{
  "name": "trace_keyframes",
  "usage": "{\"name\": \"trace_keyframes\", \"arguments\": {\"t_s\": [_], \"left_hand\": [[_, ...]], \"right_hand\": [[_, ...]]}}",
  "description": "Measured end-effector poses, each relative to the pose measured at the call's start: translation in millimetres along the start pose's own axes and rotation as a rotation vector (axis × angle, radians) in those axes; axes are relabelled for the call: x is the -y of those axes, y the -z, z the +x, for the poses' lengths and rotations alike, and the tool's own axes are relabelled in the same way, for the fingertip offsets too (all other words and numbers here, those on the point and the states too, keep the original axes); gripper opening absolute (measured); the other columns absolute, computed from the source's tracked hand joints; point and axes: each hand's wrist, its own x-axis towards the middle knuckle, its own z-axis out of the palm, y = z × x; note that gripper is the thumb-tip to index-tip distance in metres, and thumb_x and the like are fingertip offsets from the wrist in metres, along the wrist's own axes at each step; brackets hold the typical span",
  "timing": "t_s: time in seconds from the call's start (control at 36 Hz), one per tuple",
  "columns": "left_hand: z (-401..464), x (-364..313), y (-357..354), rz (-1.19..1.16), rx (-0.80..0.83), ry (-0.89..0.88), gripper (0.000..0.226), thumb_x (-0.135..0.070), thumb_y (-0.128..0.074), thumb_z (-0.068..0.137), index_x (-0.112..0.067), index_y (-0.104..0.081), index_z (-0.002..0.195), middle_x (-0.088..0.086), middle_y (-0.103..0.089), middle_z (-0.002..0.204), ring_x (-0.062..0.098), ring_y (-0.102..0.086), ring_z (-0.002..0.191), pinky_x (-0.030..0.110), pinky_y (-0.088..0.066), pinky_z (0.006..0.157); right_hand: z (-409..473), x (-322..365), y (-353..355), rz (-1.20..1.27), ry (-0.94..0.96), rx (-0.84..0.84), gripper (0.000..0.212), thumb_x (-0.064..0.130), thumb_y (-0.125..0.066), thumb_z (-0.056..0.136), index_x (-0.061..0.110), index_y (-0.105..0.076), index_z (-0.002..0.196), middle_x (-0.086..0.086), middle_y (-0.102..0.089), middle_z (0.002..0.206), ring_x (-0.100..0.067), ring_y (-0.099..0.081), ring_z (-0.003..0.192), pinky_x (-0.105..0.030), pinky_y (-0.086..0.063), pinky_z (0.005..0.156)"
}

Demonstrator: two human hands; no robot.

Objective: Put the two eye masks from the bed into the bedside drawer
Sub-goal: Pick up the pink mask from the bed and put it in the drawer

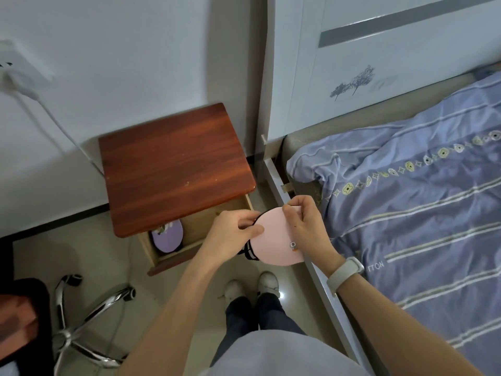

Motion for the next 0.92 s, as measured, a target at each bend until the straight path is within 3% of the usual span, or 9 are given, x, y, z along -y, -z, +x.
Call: {"name": "trace_keyframes", "arguments": {"t_s": [0.08, 0.17, 0.39, 0.53, 0.58, 0.67, 0.75, 0.81, 0.92], "left_hand": [[-1.9, 4.2, -3.9, -0.013, -0.091, 0.006, 0.023, -0.012, -0.058, 0.084, -0.015, -0.07, 0.104, -0.005, -0.07, 0.099, 0.008, -0.064, 0.094, 0.028, -0.048, 0.089], [-3.4, 10.1, -8.6, -0.044, -0.268, 0.026, 0.023, -0.013, -0.056, 0.086, -0.011, -0.069, 0.106, -0.003, -0.07, 0.099, 0.012, -0.062, 0.095, 0.031, -0.048, 0.088], [-5.4, 30.4, -22.3, -0.011, -0.328, 0.034, 0.022, -0.016, -0.05, 0.09, -0.007, -0.067, 0.1, -0.003, -0.064, 0.087, 0.012, -0.058, 0.085, 0.016, -0.041, 0.067], [2.8, 64.5, -11.5, -0.053, -0.291, 0.099, 0.018, -0.02, -0.05, 0.09, -0.013, -0.066, 0.095, 0.001, -0.066, 0.09, 0.02, -0.061, 0.088, 0.04, -0.049, 0.079], [4.3, 79.2, -5.5, -0.072, -0.299, 0.113, 0.019, -0.023, -0.052, 0.09, -0.016, -0.064, 0.104, -0.001, -0.063, 0.102, 0.015, -0.058, 0.094, 0.035, -0.048, 0.083], [4.5, 99.5, 1.1, -0.08, -0.443, 0.25, 0.033, -0.028, -0.052, 0.09, -0.015, -0.056, 0.12, 0.002, -0.055, 0.117, 0.012, -0.052, 0.1, 0.026, -0.04, 0.088], [3.8, 111.8, 3.4, -0.39, -0.363, 0.46, 0.035, -0.027, -0.044, 0.094, -0.006, -0.055, 0.12, 0.005, -0.066, 0.104, 0.017, -0.061, 0.093, 0.028, -0.044, 0.084], [4.1, 113.8, 2.7, -0.739, -0.199, 0.545, 0.04, -0.032, -0.038, 0.097, -0.003, -0.053, 0.119, 0.005, -0.067, 0.101, 0.018, -0.063, 0.092, 0.03, -0.047, 0.083], [9.0, 134.2, 8.8, -1.003, -0.07, 0.612, 0.06, -0.051, -0.024, 0.095, -0.007, -0.05, 0.125, 0.008, -0.061, 0.117, 0.022, -0.056, 0.112, 0.038, -0.036, 0.103]], "right_hand": [[-2.6, -2.0, -0.5, 0.085, -0.066, 0.003, 0.018, 0.029, -0.046, 0.093, 0.025, -0.038, 0.109, 0.005, -0.053, 0.087, -0.009, -0.056, 0.075, -0.022, -0.046, 0.063], [-8.0, -4.6, -5.5, 0.215, -0.163, 0.077, 0.012, 0.032, -0.038, 0.096, 0.024, -0.047, 0.098, 0.003, -0.058, 0.087, -0.012, -0.059, 0.079, -0.021, -0.047, 0.064], [-12.0, -19.3, -25.3, -0.14, -0.025, -0.014, 0.025, 0.031, -0.032, 0.097, 0.012, -0.045, 0.088, 0.004, -0.045, 0.069, -0.006, -0.045, 0.061, -0.013, -0.035, 0.051], [12.6, -22.0, -29.5, -0.249, -0.03, 0.364, 0.019, 0.031, -0.038, 0.096, 0.014, -0.046, 0.095, 0.002, -0.051, 0.079, -0.014, -0.054, 0.077, -0.022, -0.043, 0.065], [25.4, -22.8, -31.8, -0.314, -0.037, 0.477, 0.016, 0.029, -0.042, 0.095, 0.014, -0.047, 0.1, 0.0, -0.054, 0.089, -0.019, -0.057, 0.087, -0.025, -0.046, 0.072], [39.8, -21.7, -40.7, -0.42, 0.089, 0.259, 0.02, 0.024, -0.046, 0.093, 0.007, -0.049, 0.103, -0.003, -0.055, 0.086, -0.025, -0.058, 0.08, -0.028, -0.043, 0.062], [42.0, -18.3, -55.7, -0.512, 0.237, 0.09, 0.022, 0.024, -0.045, 0.093, 0.006, -0.048, 0.106, -0.002, -0.053, 0.082, -0.022, -0.053, 0.069, -0.029, -0.039, 0.054], [37.0, -21.5, -68.3, -0.606, 0.365, 0.142, 0.023, 0.024, -0.046, 0.093, 0.007, -0.048, 0.108, -0.001, -0.053, 0.079, -0.019, -0.051, 0.065, -0.026, -0.032, 0.048], [21.5, -36.8, -91.8, -0.736, 0.57, 0.393, 0.018, 0.023, -0.05, 0.091, 0.009, -0.056, 0.101, -0.009, -0.064, 0.084, -0.021, -0.055, 0.069, -0.024, -0.036, 0.055]]}}
